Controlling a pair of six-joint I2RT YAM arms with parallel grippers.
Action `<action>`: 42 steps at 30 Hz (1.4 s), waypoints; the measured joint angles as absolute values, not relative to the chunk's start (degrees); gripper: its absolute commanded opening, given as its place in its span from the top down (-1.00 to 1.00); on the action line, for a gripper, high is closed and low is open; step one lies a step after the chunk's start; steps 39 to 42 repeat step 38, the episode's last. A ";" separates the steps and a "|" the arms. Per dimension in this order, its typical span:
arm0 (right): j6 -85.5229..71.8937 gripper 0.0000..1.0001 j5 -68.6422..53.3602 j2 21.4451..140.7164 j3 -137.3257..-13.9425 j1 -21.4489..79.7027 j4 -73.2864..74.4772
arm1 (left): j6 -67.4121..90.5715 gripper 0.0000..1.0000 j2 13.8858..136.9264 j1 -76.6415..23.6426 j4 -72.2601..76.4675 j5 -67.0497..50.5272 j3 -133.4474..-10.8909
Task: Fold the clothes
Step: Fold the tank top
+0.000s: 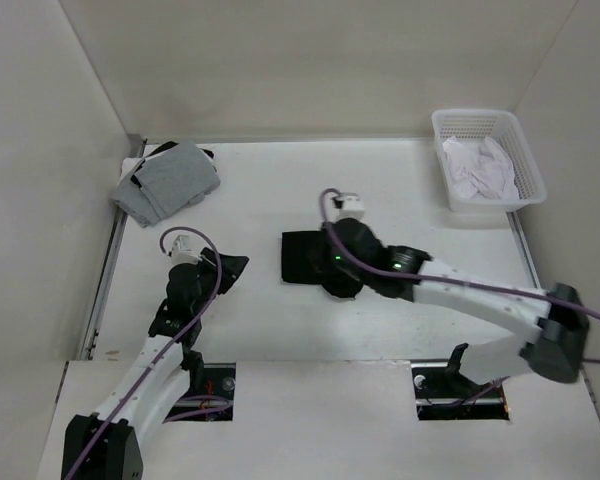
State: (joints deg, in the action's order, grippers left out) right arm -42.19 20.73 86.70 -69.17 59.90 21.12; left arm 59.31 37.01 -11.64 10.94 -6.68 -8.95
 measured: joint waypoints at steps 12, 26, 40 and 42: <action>-44.93 0.49 15.42 37.56 -19.75 25.15 0.10 | 52.53 0.27 49.63 -13.21 9.58 -5.41 -12.67; -45.98 0.19 5.32 45.84 -7.55 11.18 -18.79 | 48.73 0.25 55.61 -14.90 4.64 -0.27 -17.78; -46.33 0.17 4.67 50.50 -7.20 10.94 -23.53 | 45.50 0.24 57.87 -21.82 5.19 4.47 -20.23; -46.33 0.17 4.67 50.50 -7.20 10.94 -23.53 | 45.50 0.24 57.87 -21.82 5.19 4.47 -20.23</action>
